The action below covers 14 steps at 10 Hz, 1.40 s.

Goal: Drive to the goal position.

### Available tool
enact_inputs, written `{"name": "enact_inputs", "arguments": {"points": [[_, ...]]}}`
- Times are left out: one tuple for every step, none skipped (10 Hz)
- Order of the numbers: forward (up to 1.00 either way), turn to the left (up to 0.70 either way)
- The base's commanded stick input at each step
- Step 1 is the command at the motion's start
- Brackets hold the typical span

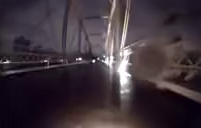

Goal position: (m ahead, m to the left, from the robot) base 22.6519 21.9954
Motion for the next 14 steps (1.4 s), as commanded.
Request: {"name": "enact_inputs", "arguments": {"points": [[1.0,0.0],[1.0,0.0],[1.0,0.0],[1.0,0.0],[1.0,0.0],[1.0,0.0],[1.0,0.0],[1.0,0.0],[1.0,0.0],[1.0,0.0],[1.0,0.0],[1.0,0.0],[1.0,0.0],[1.0,0.0]]}}
